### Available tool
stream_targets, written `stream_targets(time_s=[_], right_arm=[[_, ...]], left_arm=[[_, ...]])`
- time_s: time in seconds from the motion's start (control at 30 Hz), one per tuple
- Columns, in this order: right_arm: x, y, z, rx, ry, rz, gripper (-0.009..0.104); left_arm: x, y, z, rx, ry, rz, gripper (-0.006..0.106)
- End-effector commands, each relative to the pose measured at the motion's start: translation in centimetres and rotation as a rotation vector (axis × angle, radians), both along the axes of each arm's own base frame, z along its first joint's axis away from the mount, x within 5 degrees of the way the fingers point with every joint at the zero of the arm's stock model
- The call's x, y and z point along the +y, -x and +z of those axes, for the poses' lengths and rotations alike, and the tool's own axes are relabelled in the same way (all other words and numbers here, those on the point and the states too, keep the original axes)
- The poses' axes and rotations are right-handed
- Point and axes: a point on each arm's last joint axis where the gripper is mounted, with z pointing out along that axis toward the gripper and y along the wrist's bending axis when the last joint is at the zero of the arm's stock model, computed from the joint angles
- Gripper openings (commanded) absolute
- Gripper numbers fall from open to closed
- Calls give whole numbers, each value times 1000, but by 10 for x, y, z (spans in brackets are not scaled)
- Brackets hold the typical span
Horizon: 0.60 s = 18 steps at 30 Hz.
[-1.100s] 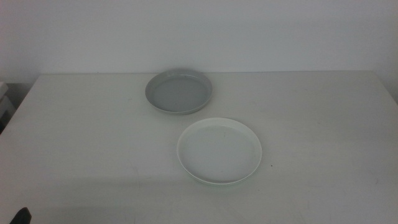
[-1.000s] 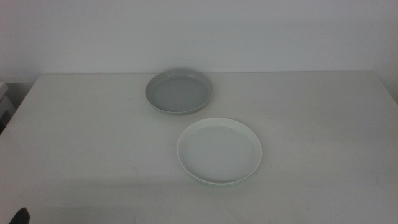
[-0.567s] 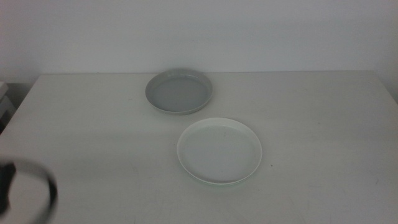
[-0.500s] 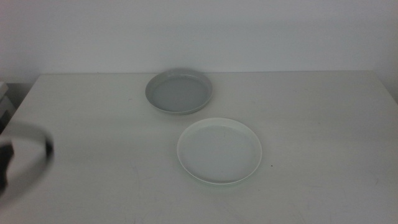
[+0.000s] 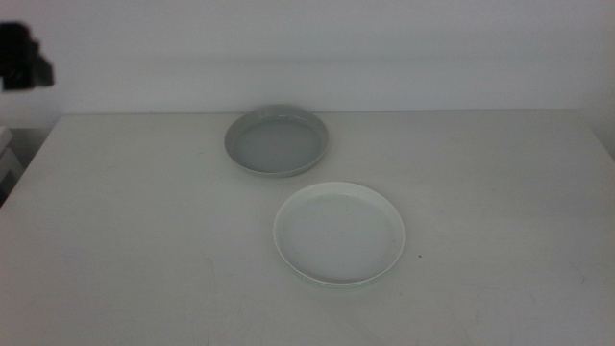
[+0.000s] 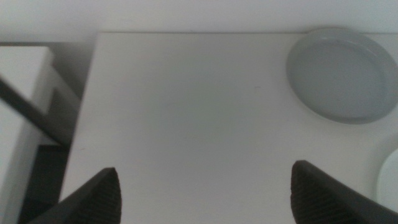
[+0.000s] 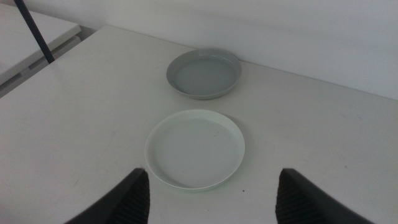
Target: Stack the three bowls on top of each other.
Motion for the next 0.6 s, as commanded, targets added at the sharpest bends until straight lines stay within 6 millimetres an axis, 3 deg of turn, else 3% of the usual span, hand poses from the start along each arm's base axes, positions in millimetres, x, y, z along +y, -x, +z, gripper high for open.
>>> stream_targets(time_s=[0.0, 0.27, 0.57], right_arm=[[0, -2, 11, -70, -36, -15, 52], [0, -2, 11, -70, -36, -15, 52], [0, -2, 11, -70, -36, -15, 52]], left_arm=[[-2, -15, 22, -53, 23, -26, 105], [-10, -77, 23, -48, 80, -123, 105], [-16, -133, -21, -44, 209, -136, 105]])
